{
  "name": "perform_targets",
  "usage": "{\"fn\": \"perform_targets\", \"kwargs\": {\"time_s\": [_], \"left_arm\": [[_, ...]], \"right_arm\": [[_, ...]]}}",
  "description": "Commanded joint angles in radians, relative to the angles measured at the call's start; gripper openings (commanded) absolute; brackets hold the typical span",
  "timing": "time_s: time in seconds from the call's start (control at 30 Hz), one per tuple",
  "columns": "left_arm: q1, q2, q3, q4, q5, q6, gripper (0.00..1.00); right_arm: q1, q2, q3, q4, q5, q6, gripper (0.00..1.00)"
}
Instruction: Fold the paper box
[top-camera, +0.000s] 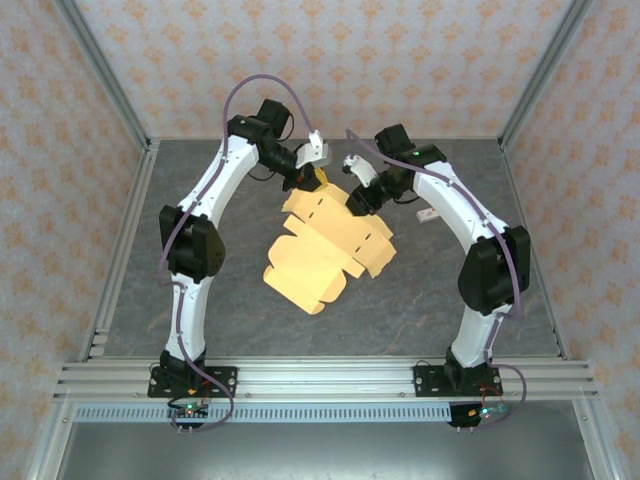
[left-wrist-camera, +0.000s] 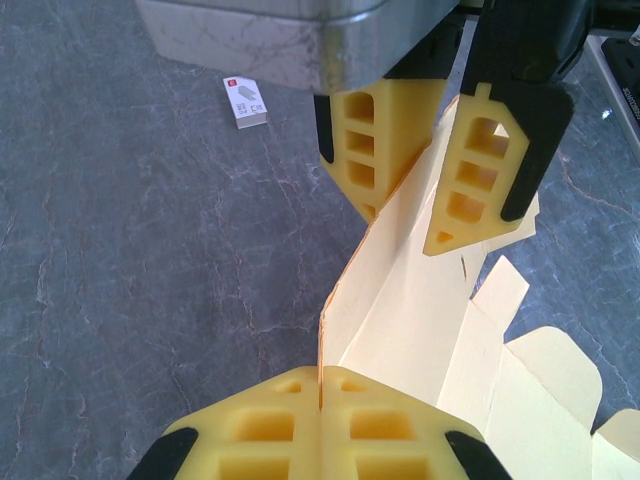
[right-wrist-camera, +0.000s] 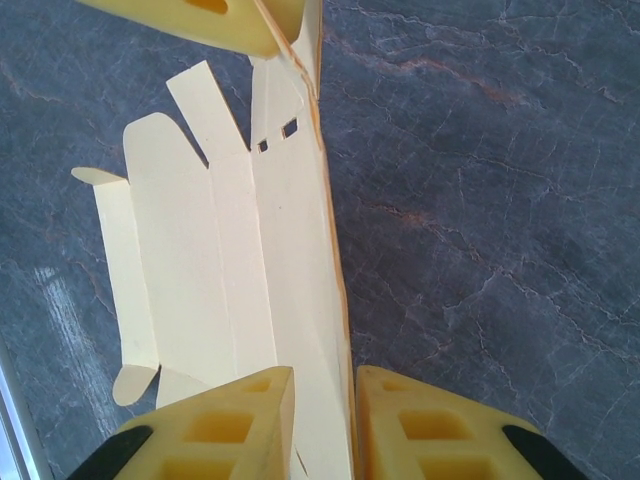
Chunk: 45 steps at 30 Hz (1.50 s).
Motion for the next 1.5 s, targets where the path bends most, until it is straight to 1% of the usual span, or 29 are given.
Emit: {"fn": "perform_targets", "kwargs": {"time_s": [0.0, 0.07, 0.17, 0.23, 0.3, 0.43, 0.5, 0.57, 0.7, 0.97, 1.17, 1.37, 1.47], "left_arm": [[-0.006, 0.0, 0.029, -0.019, 0.018, 0.005, 0.0], [-0.006, -0.002, 0.029, -0.018, 0.02, 0.003, 0.0], [-0.006, -0.002, 0.029, -0.017, 0.018, 0.001, 0.0], [-0.007, -0.004, 0.028, -0.014, 0.017, 0.0, 0.0], [-0.006, -0.003, 0.029, -0.013, 0.017, -0.003, 0.0], [-0.006, -0.003, 0.029, -0.011, 0.017, -0.003, 0.0], [-0.007, -0.004, 0.029, -0.012, 0.017, -0.004, 0.0], [-0.006, -0.002, 0.027, -0.011, 0.015, -0.005, 0.0], [-0.006, -0.002, 0.026, -0.012, 0.012, -0.006, 0.0], [-0.006, -0.002, 0.025, -0.013, 0.016, -0.002, 0.0], [-0.007, 0.003, 0.023, -0.016, 0.015, 0.0, 0.0], [-0.007, 0.007, 0.023, -0.016, 0.017, 0.002, 0.0], [-0.007, 0.007, 0.022, -0.016, 0.017, 0.001, 0.0]], "right_arm": [[0.008, 0.013, -0.003, 0.014, 0.02, -0.019, 0.23], [0.007, 0.014, -0.008, 0.016, 0.026, -0.02, 0.23], [0.007, 0.015, -0.013, 0.023, 0.034, -0.016, 0.17], [0.008, 0.016, -0.014, 0.023, 0.033, -0.015, 0.18], [0.008, 0.019, -0.018, 0.026, 0.035, -0.015, 0.2], [0.008, 0.021, -0.022, 0.03, 0.044, -0.013, 0.2], [0.008, 0.023, -0.022, 0.031, 0.048, -0.013, 0.18], [0.007, 0.022, -0.023, 0.034, 0.055, -0.009, 0.14], [0.007, 0.017, -0.023, 0.038, 0.063, -0.005, 0.12], [0.007, 0.014, -0.008, 0.046, 0.086, 0.005, 0.23], [0.008, 0.007, 0.001, 0.057, 0.108, 0.008, 0.24], [0.008, 0.008, 0.011, 0.05, 0.102, 0.007, 0.21], [0.007, 0.008, 0.014, 0.049, 0.089, 0.005, 0.24]]}}
